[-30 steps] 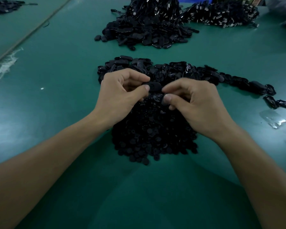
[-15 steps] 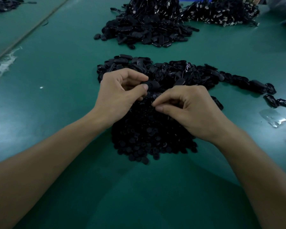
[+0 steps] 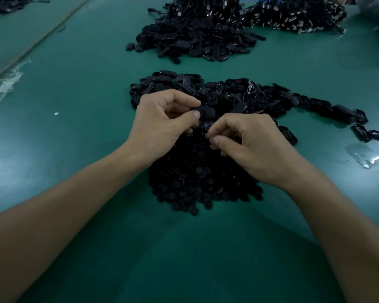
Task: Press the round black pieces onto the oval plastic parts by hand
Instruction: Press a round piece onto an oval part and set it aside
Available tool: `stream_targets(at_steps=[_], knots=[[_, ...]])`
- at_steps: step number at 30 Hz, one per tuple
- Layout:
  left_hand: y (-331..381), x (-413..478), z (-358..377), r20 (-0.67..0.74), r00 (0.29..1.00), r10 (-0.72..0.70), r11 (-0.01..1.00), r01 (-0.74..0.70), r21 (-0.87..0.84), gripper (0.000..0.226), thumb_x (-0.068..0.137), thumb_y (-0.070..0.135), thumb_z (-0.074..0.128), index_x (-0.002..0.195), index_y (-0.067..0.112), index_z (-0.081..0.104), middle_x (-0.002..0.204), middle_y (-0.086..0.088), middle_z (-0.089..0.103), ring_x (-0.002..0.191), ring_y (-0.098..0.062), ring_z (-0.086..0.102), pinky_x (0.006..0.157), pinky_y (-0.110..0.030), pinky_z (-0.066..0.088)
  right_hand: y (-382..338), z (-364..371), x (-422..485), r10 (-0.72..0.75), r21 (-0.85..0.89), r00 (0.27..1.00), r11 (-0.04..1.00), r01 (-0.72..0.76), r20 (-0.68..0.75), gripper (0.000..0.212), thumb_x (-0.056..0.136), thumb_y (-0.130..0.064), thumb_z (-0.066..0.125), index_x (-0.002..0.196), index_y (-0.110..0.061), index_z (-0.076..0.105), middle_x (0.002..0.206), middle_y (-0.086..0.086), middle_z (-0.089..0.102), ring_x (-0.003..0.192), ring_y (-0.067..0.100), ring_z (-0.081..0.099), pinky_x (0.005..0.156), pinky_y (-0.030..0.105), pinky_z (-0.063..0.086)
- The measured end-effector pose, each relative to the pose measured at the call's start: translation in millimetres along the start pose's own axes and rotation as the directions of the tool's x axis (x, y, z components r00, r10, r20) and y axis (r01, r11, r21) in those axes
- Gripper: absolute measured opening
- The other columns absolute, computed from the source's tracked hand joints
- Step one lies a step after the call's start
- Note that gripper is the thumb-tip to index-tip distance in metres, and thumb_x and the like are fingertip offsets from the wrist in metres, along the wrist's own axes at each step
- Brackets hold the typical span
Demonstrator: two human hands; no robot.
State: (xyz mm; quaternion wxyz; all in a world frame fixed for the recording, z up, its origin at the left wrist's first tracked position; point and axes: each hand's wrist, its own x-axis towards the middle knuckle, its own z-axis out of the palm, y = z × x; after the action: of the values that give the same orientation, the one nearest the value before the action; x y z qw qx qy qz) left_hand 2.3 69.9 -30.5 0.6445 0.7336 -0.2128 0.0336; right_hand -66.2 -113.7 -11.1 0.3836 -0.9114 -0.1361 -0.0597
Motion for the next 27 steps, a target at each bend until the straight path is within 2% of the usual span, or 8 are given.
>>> stream_targets(at_steps=[4, 9, 13, 17, 19, 22, 24, 27], knots=[[0.2, -0.1, 0.4, 0.009, 1.000, 0.002, 1.000, -0.002, 0.009, 0.016, 0.086, 0.002, 0.075, 0.091, 0.018, 0.073, 0.073, 0.002, 0.074, 0.069, -0.015, 0.072, 0.063, -0.023, 0.057, 0.6, 1.9, -0.1, -0.013, -0.006, 1.000, 1.000, 0.013, -0.019, 0.011, 0.094, -0.013, 0.066, 0.095, -0.023, 0.069, 0.081, -0.012, 0.070, 0.079, 0.001, 0.066, 0.069, 0.015, 0.051], [-0.4, 0.5, -0.3, 0.004, 1.000, -0.001, 1.000, 0.001, 0.019, 0.016, 0.086, 0.004, 0.075, 0.091, 0.019, 0.073, 0.073, 0.002, 0.074, 0.069, -0.014, 0.072, 0.063, -0.021, 0.056, 0.1, 0.3, -0.9, -0.024, -0.021, 1.000, 0.999, 0.024, -0.010, 0.009, 0.093, -0.014, 0.067, 0.094, -0.021, 0.072, 0.078, -0.011, 0.070, 0.075, 0.003, 0.065, 0.067, 0.015, 0.049], [-2.0, 1.1, -2.0, 0.005, 1.000, -0.014, 1.000, 0.014, 0.028, 0.017, 0.086, 0.004, 0.075, 0.090, 0.021, 0.072, 0.072, 0.002, 0.074, 0.068, -0.015, 0.072, 0.063, -0.021, 0.056, 1.0, -2.2, -0.8, 0.009, -0.012, 0.998, 1.000, -0.010, -0.056, 0.010, 0.095, -0.015, 0.065, 0.094, -0.023, 0.070, 0.075, -0.008, 0.070, 0.070, 0.008, 0.066, 0.068, 0.028, 0.054], [-3.5, 1.0, -2.0, 0.005, 1.000, -0.016, 1.000, 0.016, 0.026, 0.017, 0.085, 0.005, 0.075, 0.089, 0.021, 0.072, 0.072, 0.002, 0.074, 0.069, -0.015, 0.072, 0.063, -0.022, 0.056, 2.7, -2.4, -1.3, 0.027, -0.124, 1.000, 0.992, -0.027, 0.002, 0.012, 0.094, -0.018, 0.068, 0.103, -0.025, 0.071, 0.072, -0.009, 0.067, 0.068, -0.001, 0.061, 0.063, 0.011, 0.044], [-3.7, 1.3, -2.0, 0.003, 1.000, -0.016, 0.999, 0.016, 0.030, 0.017, 0.085, 0.006, 0.075, 0.089, 0.021, 0.072, 0.072, 0.003, 0.074, 0.069, -0.015, 0.072, 0.063, -0.021, 0.055, 1.4, -1.5, -1.7, 0.005, -0.157, 0.999, 0.988, 0.000, 0.033, 0.017, 0.090, -0.023, 0.072, 0.107, -0.027, 0.072, 0.069, -0.009, 0.063, 0.065, -0.002, 0.057, 0.061, 0.007, 0.039], [-3.6, 1.6, -2.2, -0.003, 1.000, -0.016, 0.999, 0.016, 0.031, 0.017, 0.085, 0.006, 0.076, 0.089, 0.022, 0.072, 0.072, 0.003, 0.074, 0.069, -0.014, 0.072, 0.063, -0.021, 0.055, -1.5, 2.3, 0.1, -0.036, -0.212, 0.997, 0.976, 0.049, 0.064, 0.010, 0.088, -0.032, 0.075, 0.097, -0.028, 0.075, 0.073, -0.008, 0.060, 0.069, 0.003, 0.055, 0.063, 0.015, 0.040], [-3.4, 1.3, -2.1, -0.001, 1.000, -0.016, 0.999, 0.016, 0.034, 0.017, 0.085, 0.006, 0.076, 0.089, 0.022, 0.072, 0.072, 0.002, 0.074, 0.069, -0.014, 0.072, 0.063, -0.021, 0.055, -2.9, 6.3, 1.1, -0.027, -0.230, 0.996, 0.972, 0.047, 0.086, 0.011, 0.087, -0.036, 0.075, 0.094, -0.028, 0.076, 0.078, -0.010, 0.058, 0.075, 0.003, 0.055, 0.068, 0.026, 0.048], [-3.1, 1.0, -1.5, 0.000, 1.000, -0.013, 0.999, 0.013, 0.037, 0.016, 0.085, 0.006, 0.076, 0.089, 0.021, 0.073, 0.072, 0.002, 0.074, 0.069, -0.015, 0.072, 0.063, -0.021, 0.055, -4.2, 9.4, 1.9, -0.011, -0.230, 0.995, 0.973, 0.034, 0.099, 0.011, 0.087, -0.036, 0.075, 0.093, -0.026, 0.076, 0.081, -0.014, 0.056, 0.078, 0.000, 0.055, 0.071, 0.026, 0.049]])
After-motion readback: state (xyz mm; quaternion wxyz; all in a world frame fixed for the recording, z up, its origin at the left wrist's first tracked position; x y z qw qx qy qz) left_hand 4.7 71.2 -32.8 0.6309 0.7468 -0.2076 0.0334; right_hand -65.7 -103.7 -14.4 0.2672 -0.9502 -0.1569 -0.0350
